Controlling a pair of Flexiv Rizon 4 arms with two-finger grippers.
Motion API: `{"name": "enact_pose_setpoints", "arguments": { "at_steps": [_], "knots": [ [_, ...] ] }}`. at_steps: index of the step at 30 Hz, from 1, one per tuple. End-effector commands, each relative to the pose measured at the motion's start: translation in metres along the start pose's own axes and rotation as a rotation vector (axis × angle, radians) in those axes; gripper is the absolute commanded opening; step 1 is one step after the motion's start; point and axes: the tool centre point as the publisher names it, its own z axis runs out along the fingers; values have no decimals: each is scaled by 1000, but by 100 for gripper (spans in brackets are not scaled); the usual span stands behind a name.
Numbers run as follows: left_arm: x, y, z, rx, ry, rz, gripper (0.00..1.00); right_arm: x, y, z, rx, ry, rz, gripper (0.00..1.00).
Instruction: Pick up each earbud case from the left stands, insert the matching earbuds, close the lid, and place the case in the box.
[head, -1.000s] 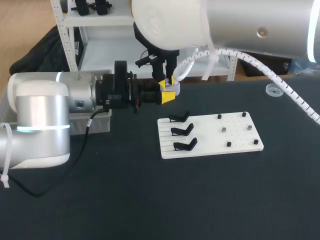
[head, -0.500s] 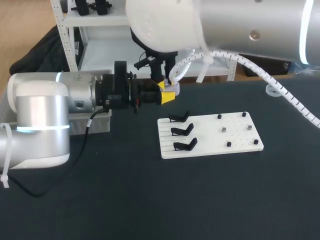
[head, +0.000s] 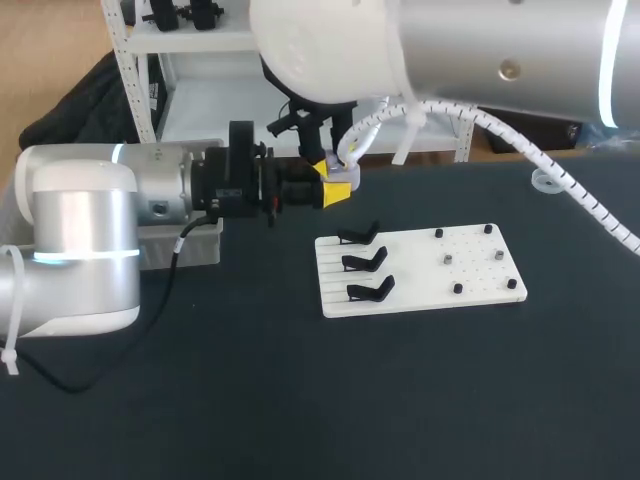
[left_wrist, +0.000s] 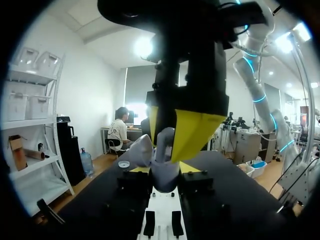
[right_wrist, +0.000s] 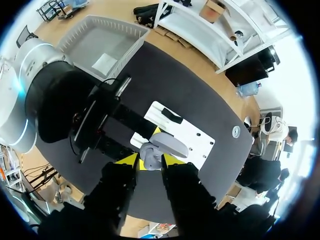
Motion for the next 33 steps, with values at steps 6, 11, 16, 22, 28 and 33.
{"name": "enact_pose_setpoints", "arguments": {
  "at_steps": [6,11,16,22,28,33],
  "knots": [
    [0,0,0,-2,-1,1,0,4,-2,-3,6,-5,2,28],
    [0,0,0,-2,-1,1,0,6,-5,-23,7,-44,-7,29],
    [0,0,0,-2,-1,1,0,-12,-20,-37,13,-96,45,27],
    [0,0,0,-2,-1,1,0,-42,-36,-27,22,-102,105,29],
    [0,0,0,-2,-1,1,0,-56,-49,-6,35,-60,142,25],
    [0,0,0,-2,-1,1,0,-51,-51,8,38,-21,147,24]
  ]
}}
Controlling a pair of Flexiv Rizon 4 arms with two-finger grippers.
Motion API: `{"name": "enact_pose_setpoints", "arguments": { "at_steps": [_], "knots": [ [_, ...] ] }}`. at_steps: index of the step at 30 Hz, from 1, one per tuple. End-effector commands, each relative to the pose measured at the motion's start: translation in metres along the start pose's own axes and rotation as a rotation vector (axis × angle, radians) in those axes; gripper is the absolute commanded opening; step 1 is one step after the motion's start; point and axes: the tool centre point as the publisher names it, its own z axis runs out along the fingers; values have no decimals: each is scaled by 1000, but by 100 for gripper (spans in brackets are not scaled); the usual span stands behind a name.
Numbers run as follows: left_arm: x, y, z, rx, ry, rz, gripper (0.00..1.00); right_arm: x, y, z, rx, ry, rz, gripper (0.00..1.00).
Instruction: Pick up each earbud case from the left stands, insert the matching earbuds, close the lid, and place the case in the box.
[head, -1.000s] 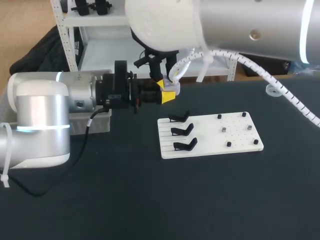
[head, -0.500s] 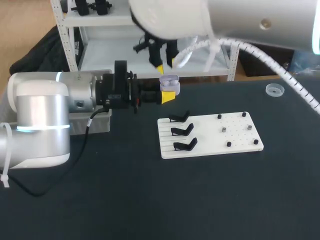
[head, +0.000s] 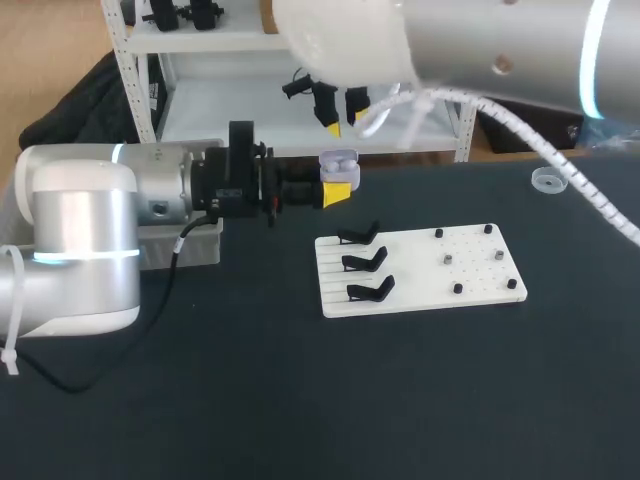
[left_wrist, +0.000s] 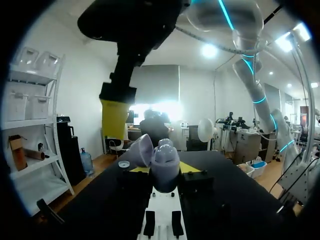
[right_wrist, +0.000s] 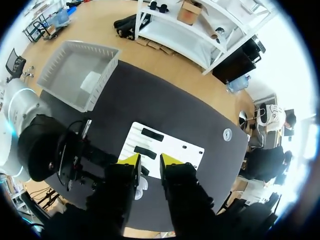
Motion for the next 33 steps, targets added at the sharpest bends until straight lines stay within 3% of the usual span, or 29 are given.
{"name": "enact_pose_setpoints", "arguments": {
  "at_steps": [1,18,24,33],
  "knots": [
    [0,0,0,-2,-1,1,0,-6,1,9,0,63,4,24],
    [0,0,0,-2,-1,1,0,34,8,6,-60,86,52,25],
    [0,0,0,-2,-1,1,0,40,13,8,-75,95,57,25],
    [0,0,0,-2,-1,1,0,40,-14,-38,-150,-32,163,34]
  ]
}}
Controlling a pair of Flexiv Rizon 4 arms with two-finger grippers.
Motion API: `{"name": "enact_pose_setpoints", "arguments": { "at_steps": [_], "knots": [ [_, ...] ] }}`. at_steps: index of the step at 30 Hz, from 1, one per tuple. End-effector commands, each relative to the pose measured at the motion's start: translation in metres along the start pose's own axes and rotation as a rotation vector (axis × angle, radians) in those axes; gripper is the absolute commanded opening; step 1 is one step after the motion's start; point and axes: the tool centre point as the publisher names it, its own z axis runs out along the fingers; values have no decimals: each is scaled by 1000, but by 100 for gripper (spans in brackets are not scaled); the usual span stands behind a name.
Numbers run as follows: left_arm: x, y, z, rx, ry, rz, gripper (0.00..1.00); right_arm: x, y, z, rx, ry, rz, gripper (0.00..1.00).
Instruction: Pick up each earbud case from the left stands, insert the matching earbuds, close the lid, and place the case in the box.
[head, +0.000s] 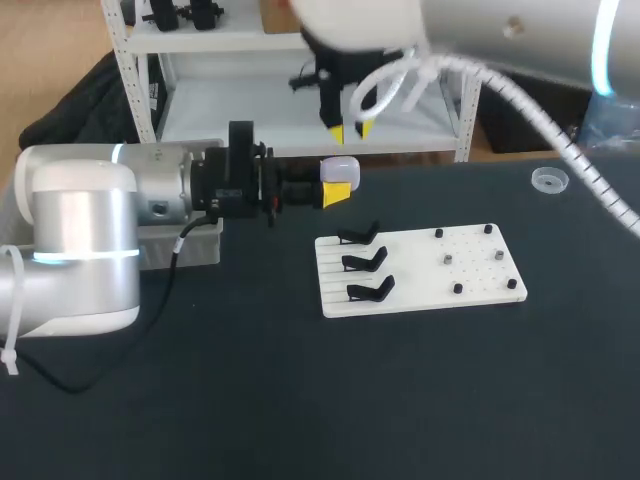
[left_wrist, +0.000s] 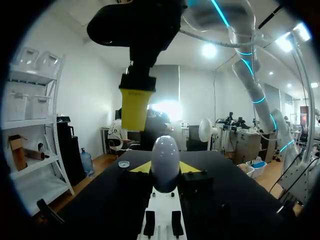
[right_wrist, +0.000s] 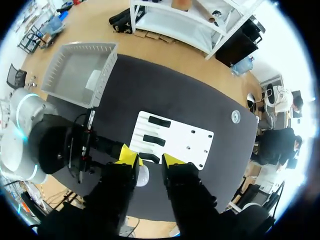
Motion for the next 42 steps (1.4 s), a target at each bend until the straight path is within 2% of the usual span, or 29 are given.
{"name": "enact_pose_setpoints", "arguments": {
  "at_steps": [1,3,5,6,7,17,22,26,30,34,38,42],
  "knots": [
    [0,0,0,-2,-1,1,0,22,-19,-21,-65,-99,29,36],
    [0,0,0,-2,-1,1,0,31,-22,-25,-95,-109,39,49],
    [-2,1,-5,-4,-1,8,0,39,-25,-24,-112,-114,41,78],
    [-4,2,-7,-7,-2,14,0,43,-25,-23,-121,-115,42,96],
    [-5,3,-10,-8,-2,16,0,48,-26,-22,-137,-116,47,100],
    [-19,17,-66,-94,15,66,0,48,-26,-22,-137,-116,47,100],
    [-19,27,-112,-165,51,76,0,48,-26,-22,-137,-116,47,100],
    [-16,41,-160,-220,75,95,0,48,-26,-22,-137,-116,47,100],
    [-7,60,-203,-255,97,89,0,48,-26,-22,-137,-116,47,100],
    [6,83,-235,-244,135,93,0,48,-26,-22,-137,-116,47,100],
    [29,106,-264,-280,175,77,0,48,-26,-22,-137,-116,47,100],
    [56,126,-278,-301,235,5,0,48,-26,-22,-137,-116,47,100]
  ]
}}
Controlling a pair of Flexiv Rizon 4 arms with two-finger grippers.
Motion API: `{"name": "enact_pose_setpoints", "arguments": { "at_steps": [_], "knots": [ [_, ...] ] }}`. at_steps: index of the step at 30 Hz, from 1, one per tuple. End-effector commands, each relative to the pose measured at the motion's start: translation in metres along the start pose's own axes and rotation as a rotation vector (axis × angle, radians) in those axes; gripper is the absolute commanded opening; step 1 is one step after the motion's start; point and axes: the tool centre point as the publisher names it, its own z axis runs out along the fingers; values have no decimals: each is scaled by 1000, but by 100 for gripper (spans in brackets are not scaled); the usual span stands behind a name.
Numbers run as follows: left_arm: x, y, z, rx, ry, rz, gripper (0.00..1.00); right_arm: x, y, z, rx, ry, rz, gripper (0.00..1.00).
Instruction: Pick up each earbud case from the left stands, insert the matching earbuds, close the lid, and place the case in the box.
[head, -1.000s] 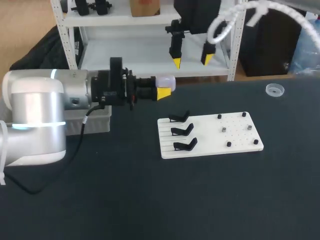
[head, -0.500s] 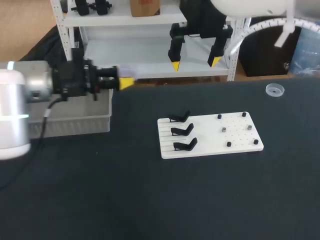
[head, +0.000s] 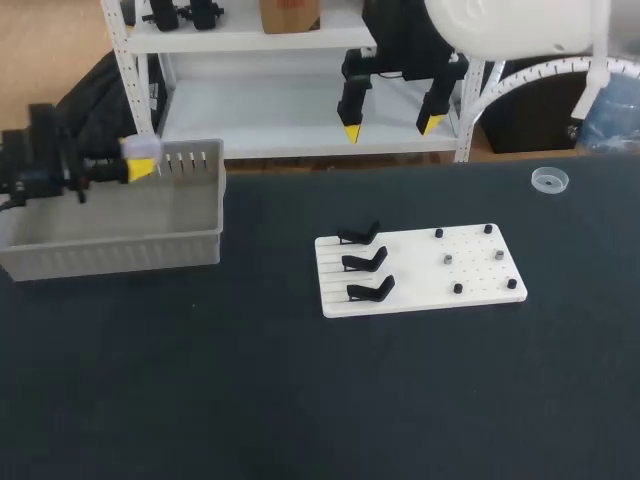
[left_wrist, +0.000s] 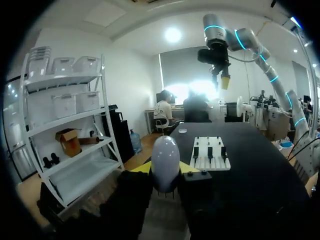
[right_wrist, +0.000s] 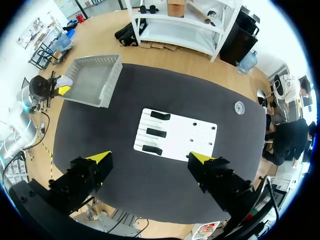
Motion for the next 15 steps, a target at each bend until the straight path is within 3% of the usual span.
{"name": "enact_pose_setpoints", "arguments": {
  "at_steps": [1,8,13,15],
  "knots": [
    [24,26,4,59,52,-38,0,4,0,0,1,-14,2,100],
    [63,54,9,47,151,-109,0,4,0,0,1,-14,2,100],
    [91,61,12,47,212,-167,0,4,0,0,1,-14,2,100],
    [101,60,14,42,202,-183,0,4,0,0,1,-14,2,100]
  ]
}}
